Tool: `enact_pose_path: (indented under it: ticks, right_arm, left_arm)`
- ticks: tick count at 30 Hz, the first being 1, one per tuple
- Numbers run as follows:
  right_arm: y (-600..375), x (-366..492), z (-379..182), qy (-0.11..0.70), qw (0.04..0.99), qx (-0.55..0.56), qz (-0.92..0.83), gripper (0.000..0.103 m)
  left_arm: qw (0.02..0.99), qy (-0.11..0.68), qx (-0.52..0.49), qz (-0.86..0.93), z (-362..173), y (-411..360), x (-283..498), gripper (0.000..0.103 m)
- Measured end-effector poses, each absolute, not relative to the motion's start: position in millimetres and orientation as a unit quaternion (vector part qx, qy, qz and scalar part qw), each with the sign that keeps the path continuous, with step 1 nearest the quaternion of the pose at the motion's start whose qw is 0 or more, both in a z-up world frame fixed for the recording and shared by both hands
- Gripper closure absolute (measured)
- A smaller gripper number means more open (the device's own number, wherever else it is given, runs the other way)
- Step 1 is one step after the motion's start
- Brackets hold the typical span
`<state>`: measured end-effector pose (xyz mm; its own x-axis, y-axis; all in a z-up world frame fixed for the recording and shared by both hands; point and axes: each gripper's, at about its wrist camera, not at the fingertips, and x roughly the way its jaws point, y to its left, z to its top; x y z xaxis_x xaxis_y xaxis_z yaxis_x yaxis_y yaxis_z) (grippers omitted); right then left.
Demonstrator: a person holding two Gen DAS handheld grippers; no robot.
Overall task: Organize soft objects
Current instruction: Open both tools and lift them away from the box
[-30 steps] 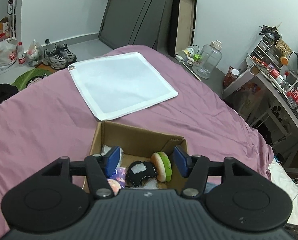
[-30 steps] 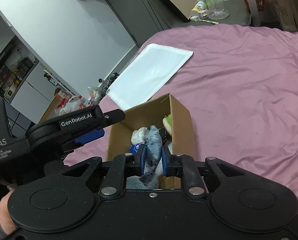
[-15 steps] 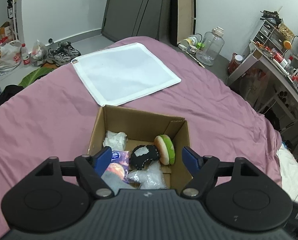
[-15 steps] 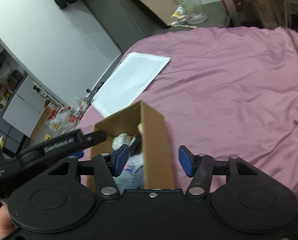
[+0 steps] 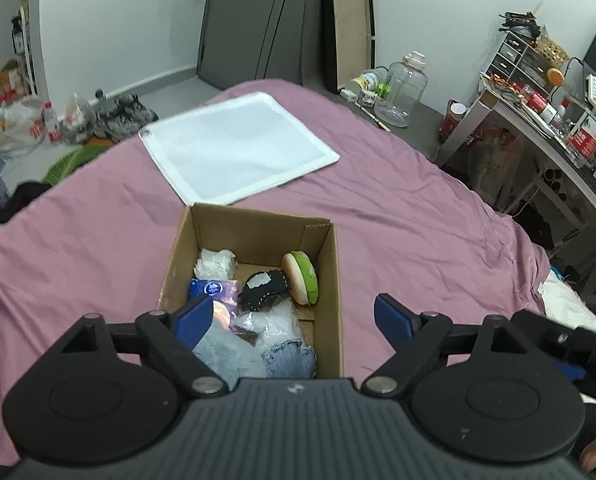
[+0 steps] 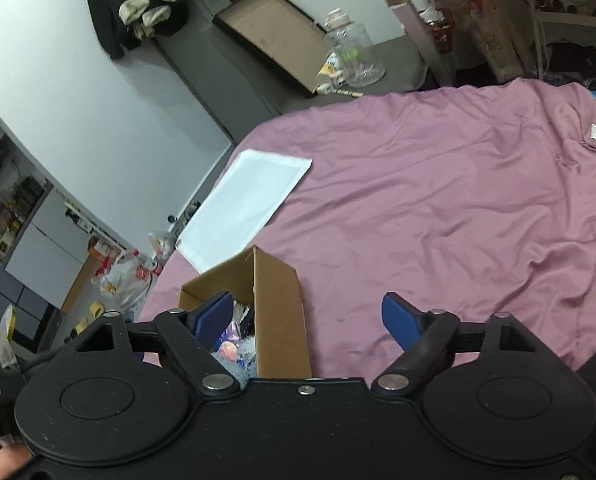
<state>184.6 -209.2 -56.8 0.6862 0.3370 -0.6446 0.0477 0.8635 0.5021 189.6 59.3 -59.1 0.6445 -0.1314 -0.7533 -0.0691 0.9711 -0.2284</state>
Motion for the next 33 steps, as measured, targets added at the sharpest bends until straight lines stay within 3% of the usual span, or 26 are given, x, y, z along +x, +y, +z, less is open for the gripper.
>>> enact_pose_path:
  ticks: [6, 10, 33]
  right_arm:
    - [-226, 174, -48, 0.386, 0.882, 0.255, 0.086, 0.005]
    - [-233, 167, -41, 0.390, 0.883, 0.245, 0.087, 0.001]
    - [-250, 105, 2, 0.373, 0.911, 0.151, 0.088, 0.000]
  left_arm:
    - [0.898, 0.424, -0.114, -0.018, -43, 51, 173, 0.013]
    - [0.900, 0.425, -0.098, -0.016, -32, 44, 163, 0.009]
    - [0.911, 0.408, -0.051, -0.017, 13, 10, 90, 0.003]
